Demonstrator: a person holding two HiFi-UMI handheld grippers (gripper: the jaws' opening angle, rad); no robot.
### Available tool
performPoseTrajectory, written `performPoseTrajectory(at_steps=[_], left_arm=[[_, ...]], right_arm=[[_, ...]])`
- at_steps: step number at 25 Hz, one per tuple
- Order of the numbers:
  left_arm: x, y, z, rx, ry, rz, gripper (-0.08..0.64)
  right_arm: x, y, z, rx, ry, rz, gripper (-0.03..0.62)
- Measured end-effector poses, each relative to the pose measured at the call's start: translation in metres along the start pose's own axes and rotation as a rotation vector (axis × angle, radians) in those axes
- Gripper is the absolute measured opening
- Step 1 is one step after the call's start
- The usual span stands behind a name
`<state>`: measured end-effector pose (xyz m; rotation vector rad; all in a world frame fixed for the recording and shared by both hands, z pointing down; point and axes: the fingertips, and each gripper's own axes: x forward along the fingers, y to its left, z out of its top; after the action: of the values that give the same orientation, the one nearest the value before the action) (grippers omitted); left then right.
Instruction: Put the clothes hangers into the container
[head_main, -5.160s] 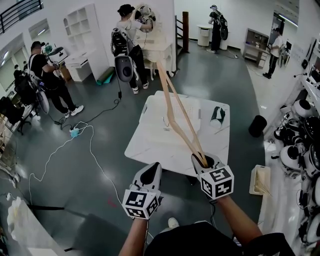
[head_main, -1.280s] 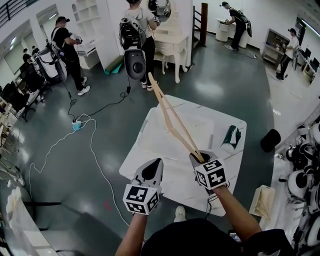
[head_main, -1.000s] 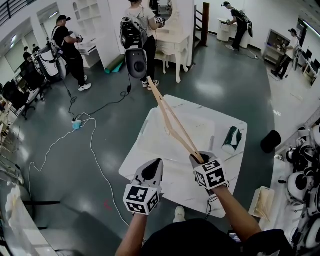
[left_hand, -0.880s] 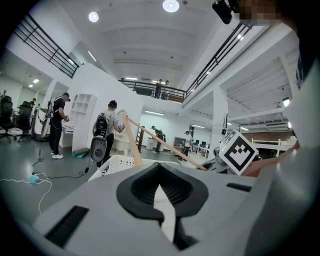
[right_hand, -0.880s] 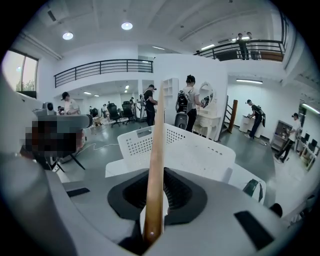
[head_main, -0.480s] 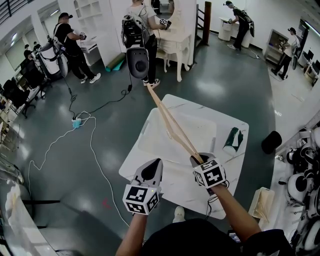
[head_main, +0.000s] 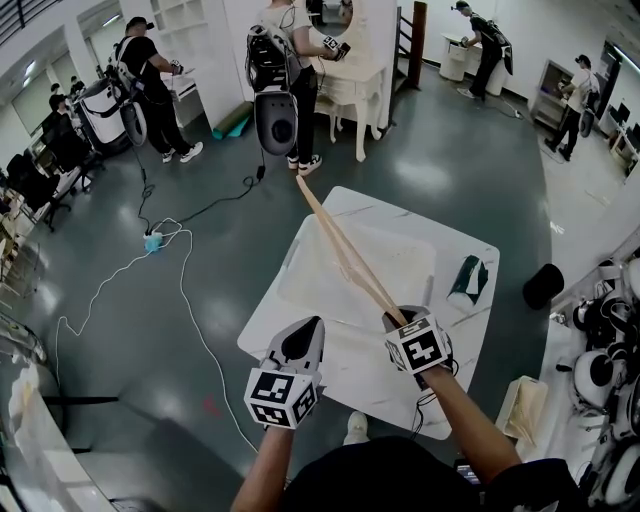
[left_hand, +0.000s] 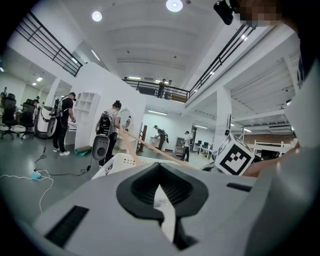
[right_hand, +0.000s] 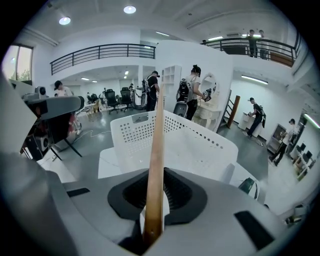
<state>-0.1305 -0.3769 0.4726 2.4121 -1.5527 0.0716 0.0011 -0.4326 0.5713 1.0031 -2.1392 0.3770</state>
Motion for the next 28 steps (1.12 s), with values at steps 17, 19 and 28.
performPoseTrajectory(at_steps=[17,19,28], left_arm=[[0.0043,-0.0013,-0.0030,-0.003,0.005,0.000,0.003],[0.0034,-0.0003,-0.0026,-0.003,0.004,0.002,0.003],[0.0002,-0.0001,0.0004,-0.002,0.000,0.015,0.003]], right_arm=[[0.0070,0.0021,-0.0080,-0.009,0.113,0.033,0.063],[0.0080,0.0029,-0.0093,-0.016,0.127,0.029,0.063],[0.0044,0.0013,-0.0055,-0.003,0.092,0.013,0.063]])
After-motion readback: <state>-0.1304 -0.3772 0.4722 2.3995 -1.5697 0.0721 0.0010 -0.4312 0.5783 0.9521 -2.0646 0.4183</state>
